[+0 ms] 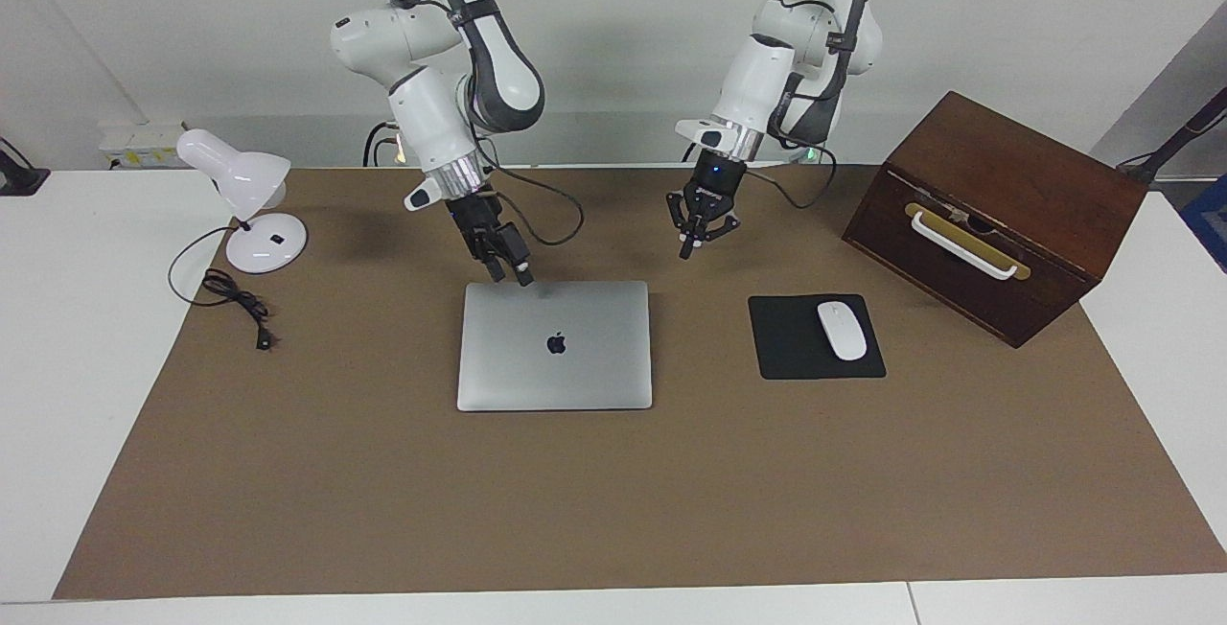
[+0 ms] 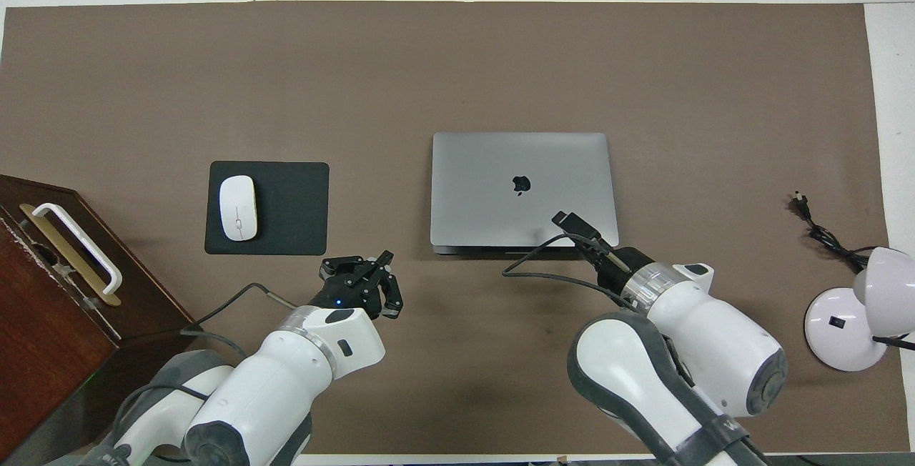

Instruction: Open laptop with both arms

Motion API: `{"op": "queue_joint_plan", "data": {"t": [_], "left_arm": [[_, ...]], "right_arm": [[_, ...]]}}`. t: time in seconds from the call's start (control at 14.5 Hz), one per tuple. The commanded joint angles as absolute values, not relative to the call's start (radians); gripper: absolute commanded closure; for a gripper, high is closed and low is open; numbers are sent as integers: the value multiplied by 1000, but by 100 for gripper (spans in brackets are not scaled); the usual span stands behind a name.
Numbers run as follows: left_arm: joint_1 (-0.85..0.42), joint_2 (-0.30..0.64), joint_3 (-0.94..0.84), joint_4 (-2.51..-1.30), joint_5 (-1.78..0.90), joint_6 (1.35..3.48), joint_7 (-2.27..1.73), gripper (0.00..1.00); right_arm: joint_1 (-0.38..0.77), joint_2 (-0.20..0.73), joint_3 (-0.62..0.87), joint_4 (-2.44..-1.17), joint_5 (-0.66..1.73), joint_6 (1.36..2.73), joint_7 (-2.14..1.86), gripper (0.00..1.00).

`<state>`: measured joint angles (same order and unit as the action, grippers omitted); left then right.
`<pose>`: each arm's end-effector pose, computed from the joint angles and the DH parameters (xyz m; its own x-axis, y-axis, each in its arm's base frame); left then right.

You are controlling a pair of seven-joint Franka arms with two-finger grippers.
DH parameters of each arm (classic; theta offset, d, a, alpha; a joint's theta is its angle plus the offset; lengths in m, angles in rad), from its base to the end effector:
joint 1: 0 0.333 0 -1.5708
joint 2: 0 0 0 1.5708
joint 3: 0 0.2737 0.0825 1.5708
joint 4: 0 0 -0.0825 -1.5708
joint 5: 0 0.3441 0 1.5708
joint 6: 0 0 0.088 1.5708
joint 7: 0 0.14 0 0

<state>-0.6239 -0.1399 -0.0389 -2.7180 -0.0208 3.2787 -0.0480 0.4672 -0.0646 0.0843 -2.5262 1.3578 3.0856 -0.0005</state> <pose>0.3598 -0.2778 0.3184 0.6413 -0.4177 0.6436 -0.5709 -0.8202 0.0366 0.4238 0.1685 0.2942 0.6810 -0.7262 0.0948 -0.5347 -0.5814 -0.6132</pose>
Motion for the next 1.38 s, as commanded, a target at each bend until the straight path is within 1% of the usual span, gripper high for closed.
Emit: {"op": "queue_joint_plan", "data": {"t": [0.0, 0.28, 0.41, 0.62, 0.76, 0.9, 1.31], "left_arm": [[-669, -92, -25, -2723, -31, 3355, -40, 100], [-670, -31, -25, -2718, -31, 3431, -38, 100], [-673, 30, -25, -2717, -31, 3503, -35, 100], [-683, 44, -23, -2709, -31, 3504, -37, 100], [-684, 84, -23, -2672, -31, 3504, -35, 100], [-686, 127, -23, -2639, -31, 3504, -34, 100], [-693, 193, -21, -2579, -29, 3504, -26, 100]], "right_arm": [[453, -35, 91, -2496, 1388, 3099, -35, 0], [446, -34, 92, -2496, 1388, 3100, -32, 0], [462, -38, 97, -2497, 1390, 3111, -25, 0], [509, -44, 97, -2497, 1428, 3151, -17, 0], [540, -46, 98, -2497, 1456, 3152, -17, 0], [538, -45, 97, -2499, 1456, 3152, -20, 0], [523, 5, 97, -2496, 1456, 3149, -55, 0]]}}
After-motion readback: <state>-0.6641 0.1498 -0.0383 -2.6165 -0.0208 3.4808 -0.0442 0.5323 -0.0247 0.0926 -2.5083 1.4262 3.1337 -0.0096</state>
